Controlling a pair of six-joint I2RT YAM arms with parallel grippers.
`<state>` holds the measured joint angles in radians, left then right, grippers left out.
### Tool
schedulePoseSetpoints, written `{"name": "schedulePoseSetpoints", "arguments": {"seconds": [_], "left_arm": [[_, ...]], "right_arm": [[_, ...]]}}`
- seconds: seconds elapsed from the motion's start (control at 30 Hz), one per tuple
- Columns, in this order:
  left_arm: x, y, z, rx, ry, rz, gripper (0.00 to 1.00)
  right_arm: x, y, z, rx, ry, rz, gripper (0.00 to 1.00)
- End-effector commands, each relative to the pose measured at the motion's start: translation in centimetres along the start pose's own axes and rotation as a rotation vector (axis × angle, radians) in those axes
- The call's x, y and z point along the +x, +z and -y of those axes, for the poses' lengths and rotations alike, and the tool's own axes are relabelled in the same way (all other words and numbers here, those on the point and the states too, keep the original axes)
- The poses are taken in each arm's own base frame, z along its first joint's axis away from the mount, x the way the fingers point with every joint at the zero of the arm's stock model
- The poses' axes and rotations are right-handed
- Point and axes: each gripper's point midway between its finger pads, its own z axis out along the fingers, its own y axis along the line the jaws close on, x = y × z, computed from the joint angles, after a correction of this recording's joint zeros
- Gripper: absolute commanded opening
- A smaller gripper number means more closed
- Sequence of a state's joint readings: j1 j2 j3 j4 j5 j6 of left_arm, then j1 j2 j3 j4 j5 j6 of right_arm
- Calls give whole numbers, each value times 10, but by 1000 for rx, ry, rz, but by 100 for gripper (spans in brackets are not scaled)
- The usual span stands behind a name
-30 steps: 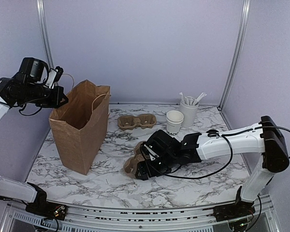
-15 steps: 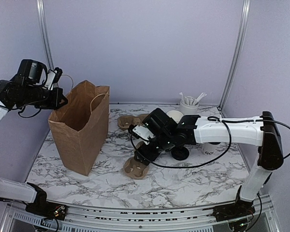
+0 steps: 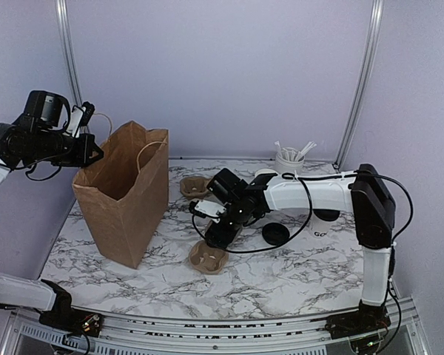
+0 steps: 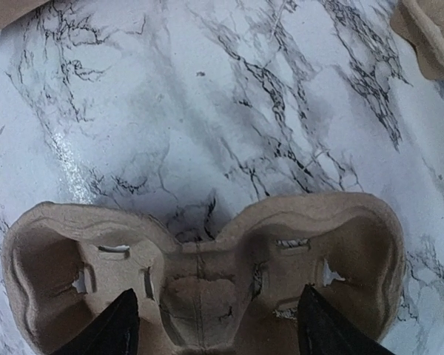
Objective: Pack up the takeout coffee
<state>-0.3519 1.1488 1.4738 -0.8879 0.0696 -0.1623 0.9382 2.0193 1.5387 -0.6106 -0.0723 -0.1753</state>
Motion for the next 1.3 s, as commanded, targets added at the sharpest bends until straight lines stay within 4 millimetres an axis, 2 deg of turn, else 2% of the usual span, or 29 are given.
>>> {"name": "schedulePoseSetpoints", "arguments": {"seconds": [0.0,0.33,0.73,1.03,1.27], "left_arm": [[-9,-6,7,32,26,41,0],[-9,-4,7,33,29,38,0],[-8,-1,7,32,26,31,0],[-7,2,8,34,27,23,0],[-6,6,9,41,27,11,0]], "right_arm": [[-8,5,-5,-50,-27,-10,70],[1,20,-3,-46,-18,-67,61],[13,35,-15,-35,-12,-126,53],[10,34,-14,-23,19,-117,41],[3,26,-14,-27,47,-81,32]]}}
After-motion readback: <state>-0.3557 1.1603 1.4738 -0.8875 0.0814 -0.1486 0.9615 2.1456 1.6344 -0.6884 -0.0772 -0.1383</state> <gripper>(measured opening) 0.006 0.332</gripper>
